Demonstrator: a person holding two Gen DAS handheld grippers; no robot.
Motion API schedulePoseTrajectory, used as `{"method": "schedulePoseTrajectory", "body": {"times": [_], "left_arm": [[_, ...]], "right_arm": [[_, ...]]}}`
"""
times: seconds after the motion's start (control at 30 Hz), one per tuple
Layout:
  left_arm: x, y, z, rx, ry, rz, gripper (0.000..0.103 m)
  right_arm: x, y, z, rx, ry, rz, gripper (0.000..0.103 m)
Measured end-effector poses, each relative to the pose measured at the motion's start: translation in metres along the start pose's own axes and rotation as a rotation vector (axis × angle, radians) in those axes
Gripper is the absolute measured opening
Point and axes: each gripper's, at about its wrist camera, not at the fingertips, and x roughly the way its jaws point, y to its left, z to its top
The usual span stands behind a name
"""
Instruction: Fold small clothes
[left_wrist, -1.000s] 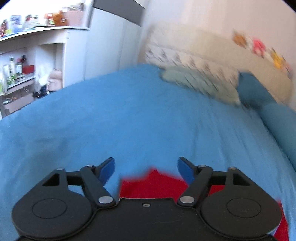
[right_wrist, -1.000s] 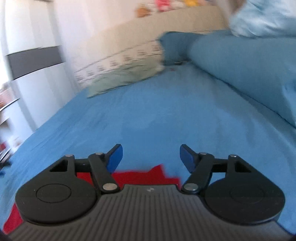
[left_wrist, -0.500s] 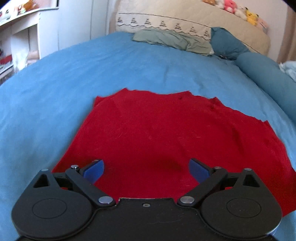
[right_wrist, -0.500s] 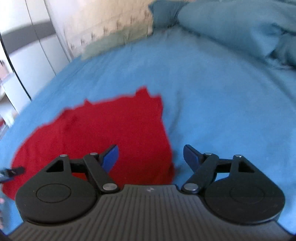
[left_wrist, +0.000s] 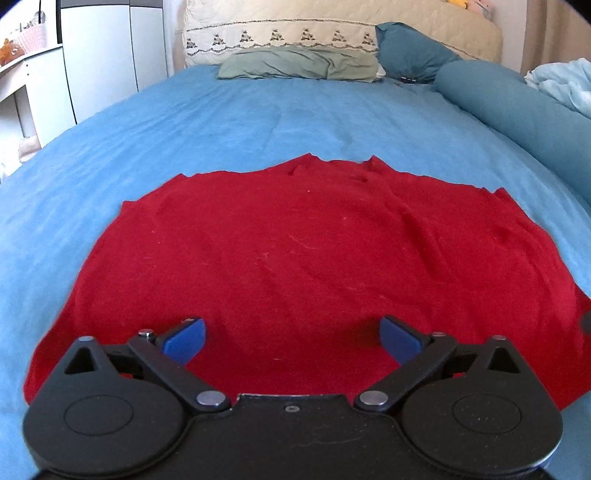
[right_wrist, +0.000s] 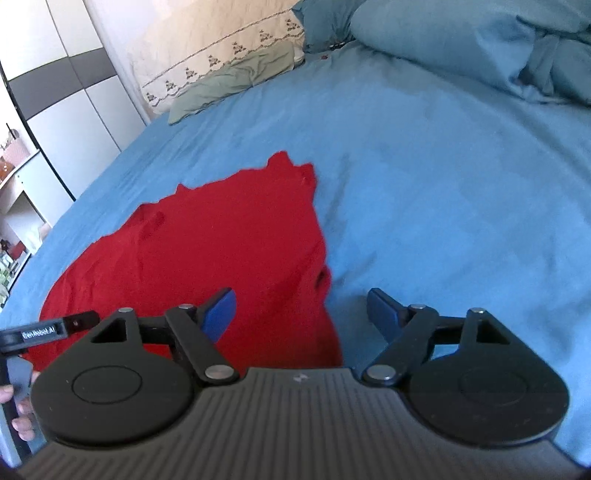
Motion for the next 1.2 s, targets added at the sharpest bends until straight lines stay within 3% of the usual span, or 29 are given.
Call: {"method": "schedulePoseTrajectory", "body": {"times": [0.17,0.23,0.43,0.57,0.63,0.73,0.8,0.9,1.0,1.1,1.2], "left_arm": [[0.006,-0.003,0.002,0.008,0.007,0.003,0.103],[0.01,-0.002,0.002,0.008,0.014,0.004,0.103],[0.014,-0.005,0.0,0.022,0.029,0.011,0.103],[0.012,-0.001,0.005,0.014,0.044,-0.009,0.103],[0.007,0.007,0.007,-0.012,0.044,-0.032,0.103],[-0.014,0.026,0.004,-0.028,0.023,-0.032,0.103],[-0.028,0.045,-0.001,-0.021,0.009,0.011,0.103],[-0.044,0.084,-0.012,-0.03,0.011,0.058,0.103],[-0.051,0.12,-0.027,-0.043,0.029,0.075,0.103],[-0.047,0.145,-0.045,-0.05,0.07,0.084,0.103],[-0.05,0.16,-0.053,-0.063,0.073,0.035,0.103]], "right_arm": [[0.012,0.022,-0.018,-0.134,-0.03,-0.048,0.082],[0.01,0.026,-0.021,-0.137,-0.034,-0.039,0.065],[0.007,0.032,-0.012,-0.069,-0.025,-0.064,0.027],[-0.008,0.038,0.015,0.099,-0.043,-0.019,0.024],[-0.017,0.056,0.035,0.121,-0.08,0.035,0.023],[-0.026,0.107,0.069,0.073,-0.107,0.141,0.023],[-0.025,0.154,0.084,-0.01,-0.097,0.234,0.023],[-0.007,0.24,0.081,-0.219,-0.039,0.363,0.023],[0.038,0.318,0.048,-0.404,0.133,0.483,0.023],[0.092,0.364,-0.002,-0.509,0.328,0.461,0.023],[0.115,0.379,-0.033,-0.568,0.377,0.41,0.024]]}}
